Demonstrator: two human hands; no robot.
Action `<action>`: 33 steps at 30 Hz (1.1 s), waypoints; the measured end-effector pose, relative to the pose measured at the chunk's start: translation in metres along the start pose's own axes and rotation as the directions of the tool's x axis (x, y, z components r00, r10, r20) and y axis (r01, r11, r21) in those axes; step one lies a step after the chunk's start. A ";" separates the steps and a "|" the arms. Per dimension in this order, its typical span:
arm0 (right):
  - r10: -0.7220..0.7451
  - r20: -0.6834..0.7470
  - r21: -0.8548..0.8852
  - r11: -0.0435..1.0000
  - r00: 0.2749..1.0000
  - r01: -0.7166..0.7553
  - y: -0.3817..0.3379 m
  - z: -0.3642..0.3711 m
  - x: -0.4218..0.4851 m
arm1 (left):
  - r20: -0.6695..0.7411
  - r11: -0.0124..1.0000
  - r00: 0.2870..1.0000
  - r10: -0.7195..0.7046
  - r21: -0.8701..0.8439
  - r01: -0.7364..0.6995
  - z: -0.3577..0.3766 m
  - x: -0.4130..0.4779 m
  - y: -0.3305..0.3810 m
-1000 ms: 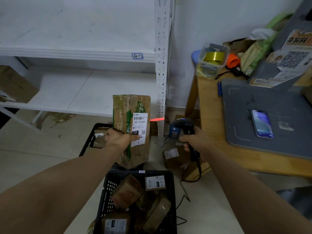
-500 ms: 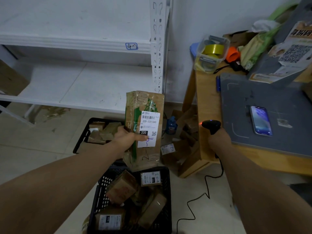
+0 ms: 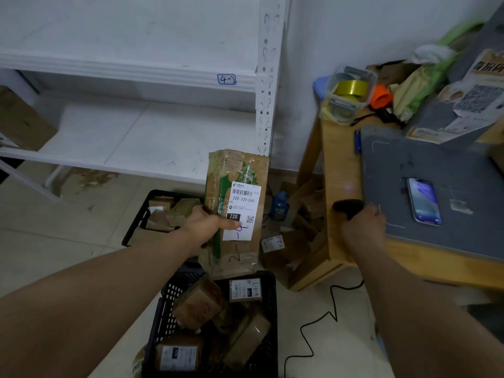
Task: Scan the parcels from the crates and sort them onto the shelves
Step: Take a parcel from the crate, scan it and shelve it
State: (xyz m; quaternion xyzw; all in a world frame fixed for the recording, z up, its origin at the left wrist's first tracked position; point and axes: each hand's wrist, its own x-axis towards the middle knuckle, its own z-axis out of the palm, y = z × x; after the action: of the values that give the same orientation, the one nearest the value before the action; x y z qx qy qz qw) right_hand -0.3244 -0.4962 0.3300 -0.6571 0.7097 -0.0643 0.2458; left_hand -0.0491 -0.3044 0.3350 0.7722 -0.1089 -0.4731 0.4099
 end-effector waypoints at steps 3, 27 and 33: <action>-0.098 0.019 -0.020 0.995 0.995 0.098 -0.019 -0.005 -0.014 | -0.006 1.000 1.000 0.008 -0.028 -0.008 -0.008 -0.009 0.005; -0.623 0.491 0.353 0.781 0.609 0.514 -0.395 0.016 -0.352 | 0.038 0.942 0.942 0.333 -0.058 -0.331 -0.374 -0.142 0.059; -0.724 0.392 0.503 0.685 0.567 0.527 -0.498 0.034 -0.454 | -0.014 0.905 0.909 0.417 -0.080 -0.417 -0.523 -0.188 0.073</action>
State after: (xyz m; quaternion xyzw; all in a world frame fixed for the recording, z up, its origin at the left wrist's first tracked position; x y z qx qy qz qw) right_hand 0.1461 -0.1141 0.6265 -0.8044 0.2972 -0.0696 0.5097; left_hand 0.2964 0.0300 0.6225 0.7131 -0.2527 -0.3798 0.5323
